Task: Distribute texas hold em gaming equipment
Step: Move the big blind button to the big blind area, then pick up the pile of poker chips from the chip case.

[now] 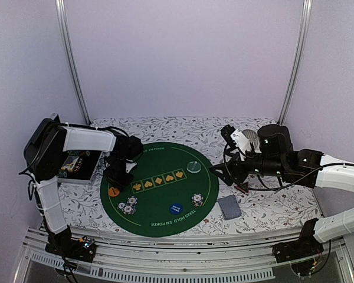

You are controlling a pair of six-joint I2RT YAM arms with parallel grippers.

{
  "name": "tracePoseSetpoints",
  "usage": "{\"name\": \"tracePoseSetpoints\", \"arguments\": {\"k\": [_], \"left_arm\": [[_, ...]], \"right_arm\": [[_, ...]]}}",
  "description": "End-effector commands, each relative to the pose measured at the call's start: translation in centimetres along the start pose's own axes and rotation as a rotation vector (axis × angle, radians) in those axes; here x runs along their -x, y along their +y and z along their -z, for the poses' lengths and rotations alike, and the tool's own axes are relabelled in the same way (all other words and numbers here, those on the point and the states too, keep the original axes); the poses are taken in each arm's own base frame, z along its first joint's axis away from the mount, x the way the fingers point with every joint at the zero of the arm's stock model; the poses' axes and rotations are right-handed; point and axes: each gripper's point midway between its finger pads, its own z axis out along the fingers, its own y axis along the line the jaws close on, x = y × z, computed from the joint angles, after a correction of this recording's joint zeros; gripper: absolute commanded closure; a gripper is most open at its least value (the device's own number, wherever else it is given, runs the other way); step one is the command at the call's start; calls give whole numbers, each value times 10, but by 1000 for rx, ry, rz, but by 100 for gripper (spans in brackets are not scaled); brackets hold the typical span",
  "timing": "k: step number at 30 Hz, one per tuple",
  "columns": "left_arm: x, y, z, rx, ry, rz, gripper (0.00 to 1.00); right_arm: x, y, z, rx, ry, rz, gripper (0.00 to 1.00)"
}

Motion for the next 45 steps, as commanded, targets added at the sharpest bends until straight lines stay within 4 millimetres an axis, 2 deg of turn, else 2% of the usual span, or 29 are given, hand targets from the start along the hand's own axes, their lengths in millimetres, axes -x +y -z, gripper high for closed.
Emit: {"name": "tracePoseSetpoints", "arguments": {"k": [1,2,5,8,14,23,26,29,32,35,37,38,40,41,45], "left_arm": [[-6,17,-5,75,51,18,69],[-8,18,-14,86,79,16,69],[-10,25,-22,105,114,22,70],[-10,29,-24,112,118,27,71],[-12,53,-26,155,121,80,76],[-11,39,-23,67,90,65,76],[-5,38,-5,34,5,54,75],[12,46,26,14,-131,69,70],[47,46,71,-70,-320,81,69],[76,46,105,-183,-471,104,67],[88,61,118,-216,-533,156,66],[92,75,121,-210,-551,197,66],[93,109,122,-176,-565,289,66],[90,133,121,-154,-569,350,66],[76,202,121,-44,-577,527,65]], "right_arm": [[8,-4,14,-16,-54,12,9],[8,-5,16,-21,-58,12,9],[9,-6,21,-25,-72,10,9],[9,-7,24,-30,-76,7,9],[10,-8,24,-36,-78,12,8],[11,-8,21,-40,-73,20,8],[16,-7,20,-33,-79,23,8],[25,-8,20,-42,-95,23,8],[39,-19,24,-93,-136,2,7],[47,-28,28,-100,-171,-26,6],[48,-33,29,-107,-175,-41,6],[48,-37,31,-120,-177,-46,6],[45,-48,36,-156,-183,-55,6],[42,-54,39,-175,-184,-60,6],[44,-77,55,-243,-216,-67,4]]}}
